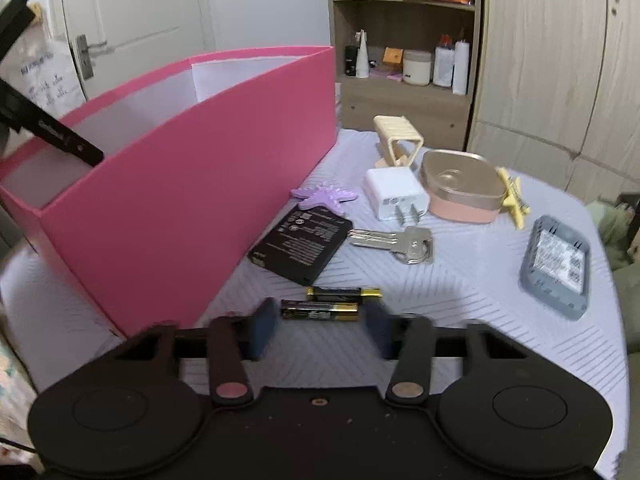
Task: Organize rigid objects
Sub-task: 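Grasp an AA battery on the table with the right gripper, then carry the AA battery into the pink box and open the right gripper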
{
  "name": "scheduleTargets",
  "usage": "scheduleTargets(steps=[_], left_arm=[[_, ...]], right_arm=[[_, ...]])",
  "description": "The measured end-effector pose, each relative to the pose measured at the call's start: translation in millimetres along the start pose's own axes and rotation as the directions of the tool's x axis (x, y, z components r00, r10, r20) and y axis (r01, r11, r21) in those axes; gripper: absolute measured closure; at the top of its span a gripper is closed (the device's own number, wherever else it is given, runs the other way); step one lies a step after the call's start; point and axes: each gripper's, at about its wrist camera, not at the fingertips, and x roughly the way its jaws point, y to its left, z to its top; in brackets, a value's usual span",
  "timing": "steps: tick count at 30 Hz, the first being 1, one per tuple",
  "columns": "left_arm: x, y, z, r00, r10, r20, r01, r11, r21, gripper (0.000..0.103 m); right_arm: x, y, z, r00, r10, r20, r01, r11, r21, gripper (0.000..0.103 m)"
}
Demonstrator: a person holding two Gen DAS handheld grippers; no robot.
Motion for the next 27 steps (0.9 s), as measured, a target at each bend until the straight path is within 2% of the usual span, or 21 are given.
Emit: scheduleTargets(steps=[3,5,9,12,15,17,19,21,24,27], left_arm=[[-0.3,1.0,-0.6,1.000,-0.005,0.003,0.005,1.000,-0.006,0.098],[-0.1,1.0,-0.9,1.000,-0.005,0.006,0.005,1.000,-0.007,0.098],[0.1,0.0,-0.3,1.000,0.000,0.004,0.000,1.000,-0.004,0.098],[0.1,-0.2,-0.7,1.000,0.001,0.010,-0.001,1.000,-0.008,0.098],[-0.6,0.9,-2.4,1.000,-0.006,0.019,0.006,1.000,-0.017,0.098],[-1.6,2.0,-3.0,1.000,-0.010,0.021,0.010,1.000,-0.020,0.098],[-1.6,2.3,-2.5,1.000,-0.011,0.021,0.011,1.000,-0.018,0.098],[-2.0,2.4,-2.3,1.000,-0.011,0.021,0.012,1.000,-0.015,0.098],[-2.2,3.4,-3.0,0.999,-0.019,0.026,0.020,0.999,-0.025,0.097],[-1.7,4.7,-3.5,0.999,-0.027,0.031,0.028,0.999,-0.032,0.098]], right_arm=[[-6.6,-11.0,3.0,0.999,0.047,-0.010,-0.047,0.998,0.036,0.055],[-14.4,-14.3,7.5,0.999,0.046,-0.002,-0.046,0.998,0.036,0.055],[-35.7,-17.1,32.6,0.993,0.101,0.056,-0.103,0.994,0.032,0.055],[-54.1,-10.5,62.5,0.977,0.173,0.126,-0.171,0.985,-0.023,0.054],[-64.3,4.3,86.0,0.949,0.258,0.183,-0.243,0.965,-0.102,0.054],[-57.2,15.2,99.3,0.935,0.311,0.168,-0.285,0.945,-0.162,0.054],[-40.6,27.0,111.9,0.936,0.329,0.124,-0.296,0.928,-0.224,0.054],[-20.8,40.6,121.7,0.949,0.305,0.073,-0.270,0.914,-0.303,0.054],[3.1,64.1,124.8,0.966,0.259,0.004,-0.228,0.858,-0.461,0.054],[23.3,74.3,125.1,0.980,0.192,-0.045,-0.188,0.839,-0.511,0.054]])
